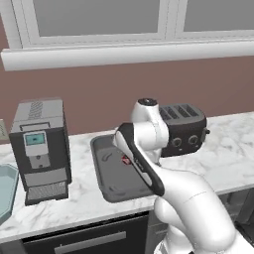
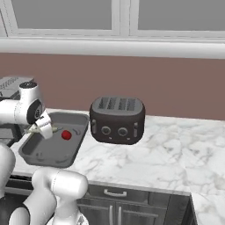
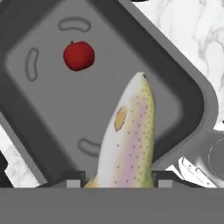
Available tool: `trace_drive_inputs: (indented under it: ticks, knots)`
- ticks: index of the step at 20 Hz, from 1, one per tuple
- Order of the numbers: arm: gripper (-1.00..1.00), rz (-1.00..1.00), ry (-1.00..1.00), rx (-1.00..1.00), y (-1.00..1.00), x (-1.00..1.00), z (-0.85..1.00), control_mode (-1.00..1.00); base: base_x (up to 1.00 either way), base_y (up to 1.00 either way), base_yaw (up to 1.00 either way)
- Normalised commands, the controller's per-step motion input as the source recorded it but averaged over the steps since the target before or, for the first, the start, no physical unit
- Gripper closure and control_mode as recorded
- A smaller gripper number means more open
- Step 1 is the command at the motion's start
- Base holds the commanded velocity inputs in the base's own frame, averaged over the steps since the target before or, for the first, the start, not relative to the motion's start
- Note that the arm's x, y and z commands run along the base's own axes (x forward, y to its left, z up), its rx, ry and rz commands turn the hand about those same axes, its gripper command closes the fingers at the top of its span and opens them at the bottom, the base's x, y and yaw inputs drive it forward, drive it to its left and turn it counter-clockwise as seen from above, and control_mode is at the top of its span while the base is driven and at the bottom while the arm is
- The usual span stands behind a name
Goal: Place one tomato and one fish in each tupperware on the nearby counter, to pack two identical lunches.
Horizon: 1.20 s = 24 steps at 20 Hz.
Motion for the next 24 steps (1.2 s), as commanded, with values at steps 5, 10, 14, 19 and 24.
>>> trace_drive_inputs:
  ticks: [5,10,14,19,24]
  knots:
    - [1.00,0.00,-0.04,-0.06,0.15,0.07,-0.47,-1.00,0.00,0.00,0.00]
    - [1.00,-0.09,0.00,0.00,0.00,0.27,-0.47,-1.00,0.00,0.00,0.00]
    - [1.00,-0.11,0.00,-0.01,0.00,0.73,-0.50,-1.00,0.00,0.00,0.00]
    - [1.00,-0.11,0.00,-0.01,0.00,0.95,-0.34,-1.00,0.00,0.00,0.00]
    - [-1.00,-0.03,0.05,0.00,0.23,0.51,-0.66,-1.00,0.00,0.00,0.00]
